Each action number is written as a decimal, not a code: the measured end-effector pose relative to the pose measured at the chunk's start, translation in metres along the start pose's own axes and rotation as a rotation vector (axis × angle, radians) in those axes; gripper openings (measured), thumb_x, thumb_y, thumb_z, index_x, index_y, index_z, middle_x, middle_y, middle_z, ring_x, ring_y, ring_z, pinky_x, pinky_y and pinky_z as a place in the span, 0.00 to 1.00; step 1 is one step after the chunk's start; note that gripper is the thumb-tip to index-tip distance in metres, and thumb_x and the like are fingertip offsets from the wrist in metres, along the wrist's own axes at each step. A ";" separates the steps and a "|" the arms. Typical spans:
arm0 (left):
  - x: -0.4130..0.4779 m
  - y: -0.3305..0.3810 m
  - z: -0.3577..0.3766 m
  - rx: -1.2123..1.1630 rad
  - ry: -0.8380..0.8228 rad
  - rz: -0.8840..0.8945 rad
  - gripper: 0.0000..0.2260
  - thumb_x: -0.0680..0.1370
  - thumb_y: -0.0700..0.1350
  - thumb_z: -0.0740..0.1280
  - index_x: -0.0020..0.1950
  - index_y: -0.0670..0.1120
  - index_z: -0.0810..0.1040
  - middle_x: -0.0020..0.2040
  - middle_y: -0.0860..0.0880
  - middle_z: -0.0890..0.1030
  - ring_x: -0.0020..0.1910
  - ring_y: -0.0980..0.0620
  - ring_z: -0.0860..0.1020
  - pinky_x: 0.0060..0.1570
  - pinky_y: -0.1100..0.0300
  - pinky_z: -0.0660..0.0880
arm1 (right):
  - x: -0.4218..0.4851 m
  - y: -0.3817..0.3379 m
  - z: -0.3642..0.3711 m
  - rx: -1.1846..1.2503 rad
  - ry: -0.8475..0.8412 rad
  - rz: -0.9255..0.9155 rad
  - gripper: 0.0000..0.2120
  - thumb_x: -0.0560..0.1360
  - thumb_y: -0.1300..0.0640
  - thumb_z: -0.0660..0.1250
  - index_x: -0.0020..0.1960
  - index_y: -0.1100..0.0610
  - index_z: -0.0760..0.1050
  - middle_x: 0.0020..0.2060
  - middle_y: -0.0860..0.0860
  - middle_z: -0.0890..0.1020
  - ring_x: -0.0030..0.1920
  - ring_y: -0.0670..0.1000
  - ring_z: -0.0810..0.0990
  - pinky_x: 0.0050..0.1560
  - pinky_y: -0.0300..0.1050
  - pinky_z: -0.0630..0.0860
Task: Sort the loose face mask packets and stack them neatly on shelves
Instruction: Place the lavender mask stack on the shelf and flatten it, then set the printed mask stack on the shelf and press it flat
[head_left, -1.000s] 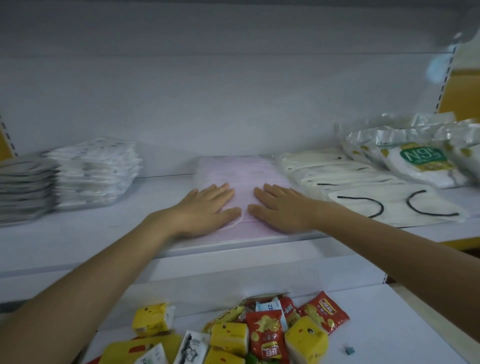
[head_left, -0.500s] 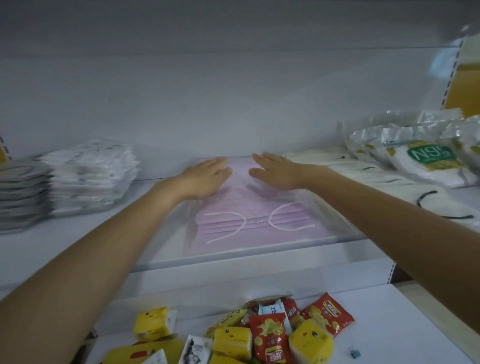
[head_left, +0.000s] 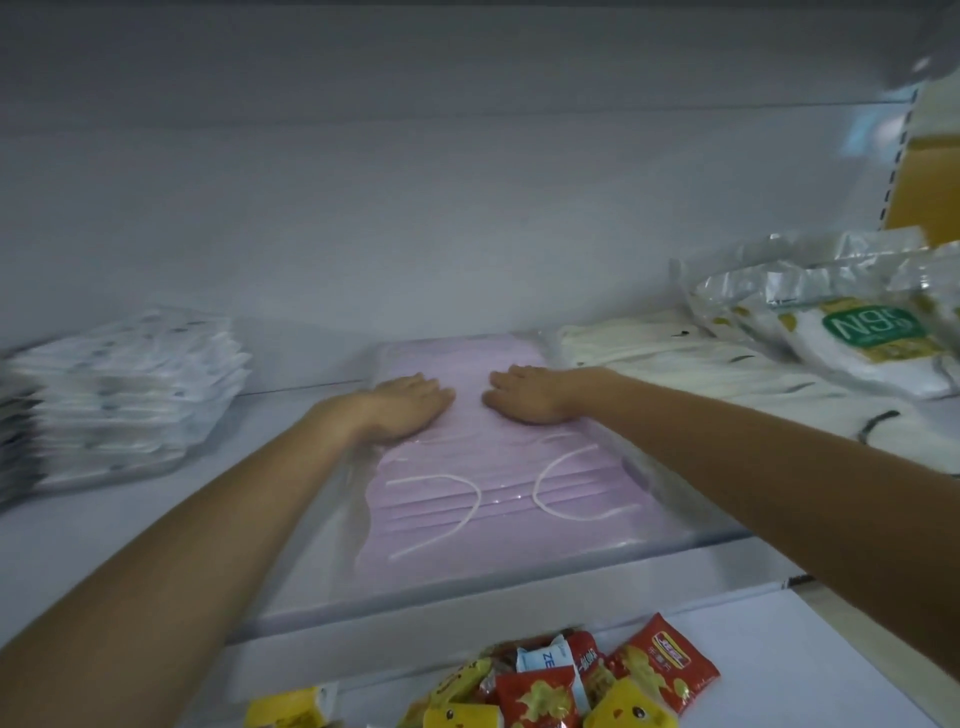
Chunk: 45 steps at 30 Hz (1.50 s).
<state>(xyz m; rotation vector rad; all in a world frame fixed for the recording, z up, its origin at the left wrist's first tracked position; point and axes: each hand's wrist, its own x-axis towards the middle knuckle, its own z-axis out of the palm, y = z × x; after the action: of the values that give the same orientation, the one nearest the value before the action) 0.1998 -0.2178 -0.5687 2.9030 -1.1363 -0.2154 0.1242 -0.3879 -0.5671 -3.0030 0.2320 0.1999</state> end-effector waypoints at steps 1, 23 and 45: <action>0.004 -0.004 -0.003 -0.023 0.037 -0.013 0.24 0.84 0.53 0.44 0.78 0.45 0.50 0.78 0.47 0.48 0.77 0.50 0.47 0.74 0.57 0.42 | 0.008 0.002 -0.005 -0.031 -0.014 0.008 0.27 0.81 0.46 0.44 0.76 0.58 0.51 0.76 0.57 0.50 0.75 0.59 0.49 0.74 0.57 0.47; 0.016 0.053 -0.044 -0.083 0.212 0.092 0.24 0.84 0.50 0.48 0.77 0.44 0.50 0.78 0.48 0.48 0.77 0.53 0.47 0.75 0.54 0.44 | -0.033 0.113 -0.028 -0.138 0.139 0.137 0.22 0.83 0.53 0.49 0.74 0.61 0.58 0.75 0.60 0.55 0.74 0.60 0.57 0.72 0.52 0.53; 0.105 0.149 -0.027 0.133 0.055 0.031 0.22 0.83 0.49 0.47 0.76 0.42 0.57 0.77 0.42 0.56 0.75 0.45 0.57 0.74 0.50 0.53 | -0.044 0.154 -0.012 -0.042 0.198 0.006 0.27 0.81 0.43 0.45 0.77 0.51 0.51 0.76 0.54 0.55 0.75 0.55 0.53 0.74 0.54 0.49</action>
<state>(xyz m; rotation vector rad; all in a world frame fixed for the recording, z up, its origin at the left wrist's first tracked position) 0.1786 -0.3993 -0.5451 2.9814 -1.2313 -0.0615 0.0583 -0.5341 -0.5662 -3.0642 0.2582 -0.0944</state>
